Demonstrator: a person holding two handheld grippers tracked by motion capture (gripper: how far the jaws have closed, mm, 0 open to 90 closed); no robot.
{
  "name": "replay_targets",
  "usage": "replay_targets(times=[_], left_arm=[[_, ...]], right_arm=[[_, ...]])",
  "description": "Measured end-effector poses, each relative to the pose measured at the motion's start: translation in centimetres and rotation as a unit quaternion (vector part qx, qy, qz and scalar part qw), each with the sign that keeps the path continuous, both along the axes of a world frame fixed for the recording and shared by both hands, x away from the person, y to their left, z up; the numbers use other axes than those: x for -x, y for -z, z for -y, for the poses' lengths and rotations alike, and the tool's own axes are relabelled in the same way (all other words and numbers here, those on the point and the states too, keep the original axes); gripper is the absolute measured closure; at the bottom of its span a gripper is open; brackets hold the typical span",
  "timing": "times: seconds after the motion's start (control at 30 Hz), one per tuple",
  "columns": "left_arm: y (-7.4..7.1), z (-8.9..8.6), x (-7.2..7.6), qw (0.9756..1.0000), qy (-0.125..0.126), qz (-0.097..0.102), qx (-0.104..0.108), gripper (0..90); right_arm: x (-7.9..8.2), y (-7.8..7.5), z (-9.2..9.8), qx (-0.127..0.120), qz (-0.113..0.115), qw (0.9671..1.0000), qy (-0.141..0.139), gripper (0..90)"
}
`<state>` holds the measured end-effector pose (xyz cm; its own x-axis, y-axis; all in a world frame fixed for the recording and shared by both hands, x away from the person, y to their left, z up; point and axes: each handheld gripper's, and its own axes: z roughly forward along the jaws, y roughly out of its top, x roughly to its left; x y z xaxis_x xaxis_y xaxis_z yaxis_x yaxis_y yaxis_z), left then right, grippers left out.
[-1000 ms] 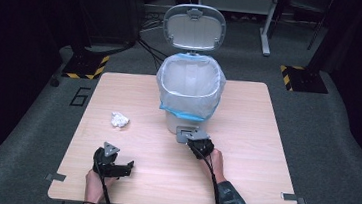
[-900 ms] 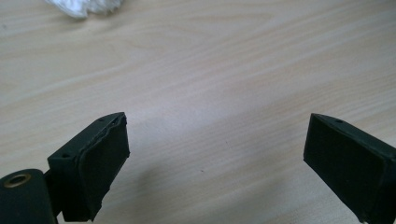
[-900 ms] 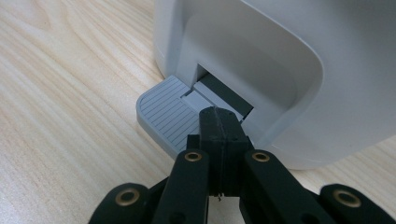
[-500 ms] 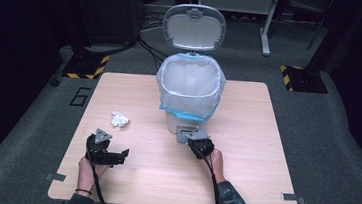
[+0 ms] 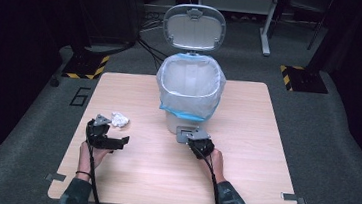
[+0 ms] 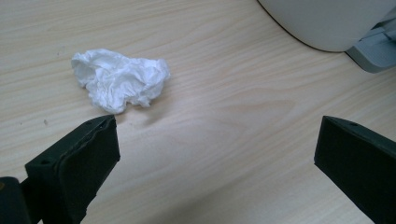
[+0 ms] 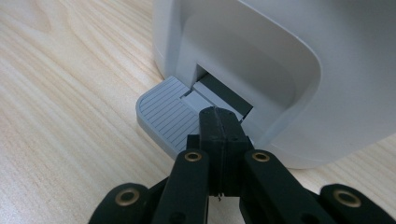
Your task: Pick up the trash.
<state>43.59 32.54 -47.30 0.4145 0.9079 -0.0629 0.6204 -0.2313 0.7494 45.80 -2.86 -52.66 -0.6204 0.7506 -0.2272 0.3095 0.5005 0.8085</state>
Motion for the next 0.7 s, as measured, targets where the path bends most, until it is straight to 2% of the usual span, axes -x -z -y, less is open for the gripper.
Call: replay_targets(times=[0.17, 0.2, 0.3, 0.4, 0.43, 0.5, 0.53, 0.63, 0.7], left_arm=[[0.1, -0.5, -1.8, 1.0, -0.003, -0.006, -0.002, 0.0], [0.1, -0.5, -1.8, 1.0, -0.003, -0.006, -0.002, 0.0], [0.2, -1.2, -3.2, 0.9999, -0.008, -0.01, -0.011, 0.0], [0.4, -1.5, -3.9, 0.9999, -0.012, -0.011, -0.003, 0.0], [0.5, -1.6, -4.3, 0.9998, -0.015, -0.012, -0.006, 0.0], [0.7, -1.7, -5.0, 0.9996, -0.018, -0.019, -0.005, 0.0], [1.0, -1.8, -5.7, 0.9994, -0.019, -0.029, -0.006, 0.0], [1.4, -1.9, -6.5, 0.9992, -0.023, -0.033, -0.002, 0.0], [1.6, -2.0, -7.0, 0.999, -0.018, -0.039, -0.011, 0.0]], right_arm=[[0.0, 0.0, 0.0, 0.001, 0.002, 1.0, 0.0, 90.0], [0.0, 0.0, 0.0, 0.001, 0.002, 1.0, 0.0, 90.0], [0.0, 0.0, 0.0, 0.001, 0.002, 1.0, 0.0, 90.0], [0.1, 0.0, -0.1, -0.002, 0.0, 1.0, -0.001, 90.0], [0.0, 0.0, 0.0, 0.007, 0.006, 1.0, -0.002, 90.0], [0.0, 0.0, 0.0, 0.006, 0.006, 1.0, -0.001, 90.0], [0.0, 0.0, 0.0, 0.006, 0.006, 1.0, -0.001, 90.0], [0.0, 0.0, 0.0, 0.006, 0.006, 1.0, -0.002, 90.0], [0.0, 0.0, 0.0, 0.005, 0.006, 1.0, -0.001, 90.0]])
